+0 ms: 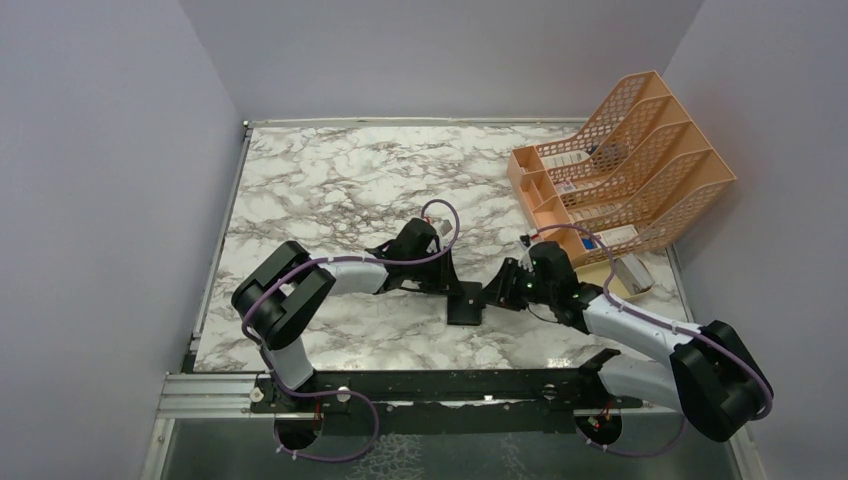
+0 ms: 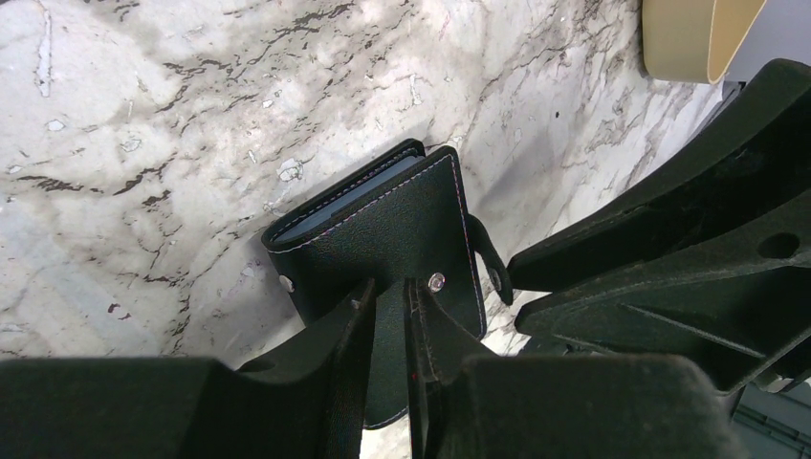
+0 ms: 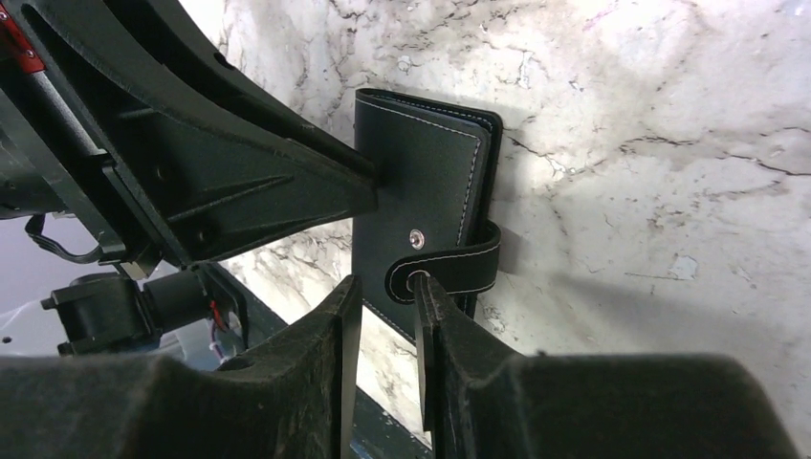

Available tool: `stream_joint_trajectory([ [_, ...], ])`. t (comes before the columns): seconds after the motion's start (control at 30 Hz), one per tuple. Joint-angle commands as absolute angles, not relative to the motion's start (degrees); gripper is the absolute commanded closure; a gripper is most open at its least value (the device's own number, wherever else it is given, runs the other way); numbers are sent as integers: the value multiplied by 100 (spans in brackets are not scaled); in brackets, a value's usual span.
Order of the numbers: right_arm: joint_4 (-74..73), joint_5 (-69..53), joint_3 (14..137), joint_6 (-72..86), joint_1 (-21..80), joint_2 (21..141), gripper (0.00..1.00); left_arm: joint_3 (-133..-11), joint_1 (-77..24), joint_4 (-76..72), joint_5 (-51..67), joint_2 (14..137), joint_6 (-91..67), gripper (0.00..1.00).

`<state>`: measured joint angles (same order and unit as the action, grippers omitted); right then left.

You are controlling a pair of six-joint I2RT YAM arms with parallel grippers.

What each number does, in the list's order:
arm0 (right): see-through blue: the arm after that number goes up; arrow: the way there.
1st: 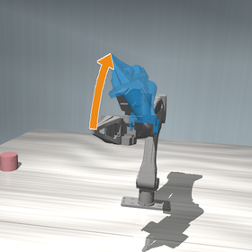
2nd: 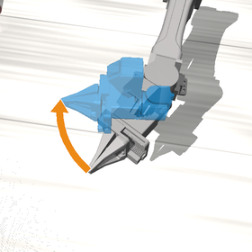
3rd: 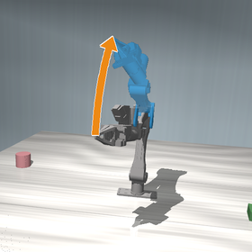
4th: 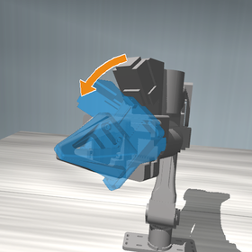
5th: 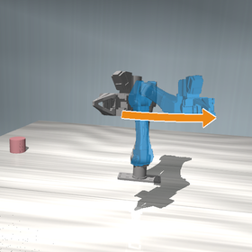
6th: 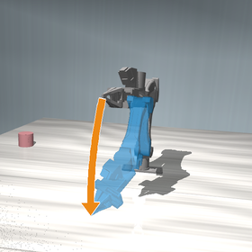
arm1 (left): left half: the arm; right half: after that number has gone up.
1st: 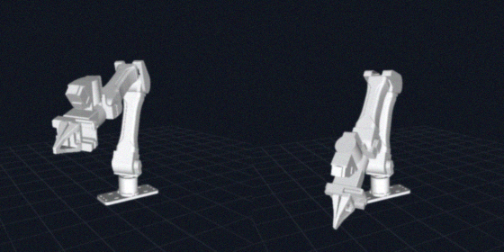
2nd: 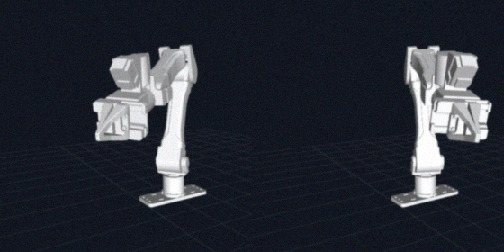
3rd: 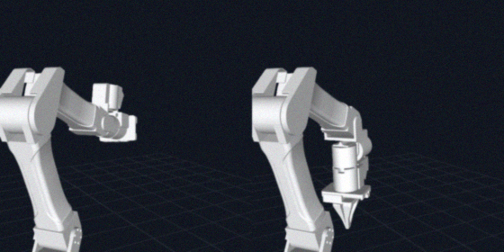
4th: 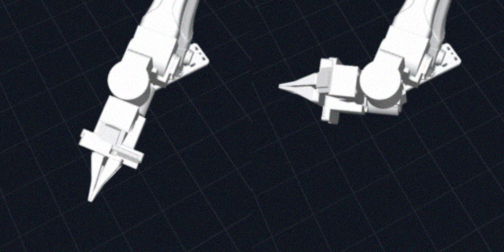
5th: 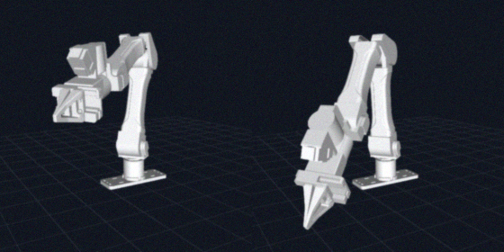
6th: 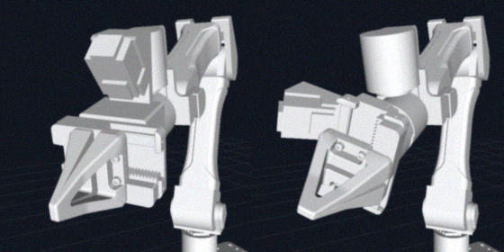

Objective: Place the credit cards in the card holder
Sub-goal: Close the card holder at the center of the board.

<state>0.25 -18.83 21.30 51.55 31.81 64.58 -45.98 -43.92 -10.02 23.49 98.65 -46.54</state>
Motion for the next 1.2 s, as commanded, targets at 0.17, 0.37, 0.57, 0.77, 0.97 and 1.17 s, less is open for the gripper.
stream_joint_trajectory([
  [0.17, 685, -2200, 2004, 5350, 3216, 6763, 75, -4448, -4452, -913, 2062, 10019, -4607, 78],
  [0.37, 659, -2144, 2002, 5205, 3216, 6904, 80, -4447, -4456, -927, 2072, 10048, -4623, 78],
  [0.57, -17, -1905, 2351, 4869, 3208, 6756, 80, -4417, -4461, -933, 2072, 10045, -4632, 78],
  [0.77, -768, -1298, 2447, 4514, 3208, 6495, 79, -4429, -4460, -811, 2027, 10046, -4611, 78],
  [0.97, -164, -1753, 2263, 4660, 3208, 6449, 82, -4448, -4465, -774, 2014, 10055, -4605, 78],
  [1.17, 132, -1990, 2270, 4783, 3208, 6880, 82, -4439, -4465, -778, 2031, 10039, -4620, 78],
])
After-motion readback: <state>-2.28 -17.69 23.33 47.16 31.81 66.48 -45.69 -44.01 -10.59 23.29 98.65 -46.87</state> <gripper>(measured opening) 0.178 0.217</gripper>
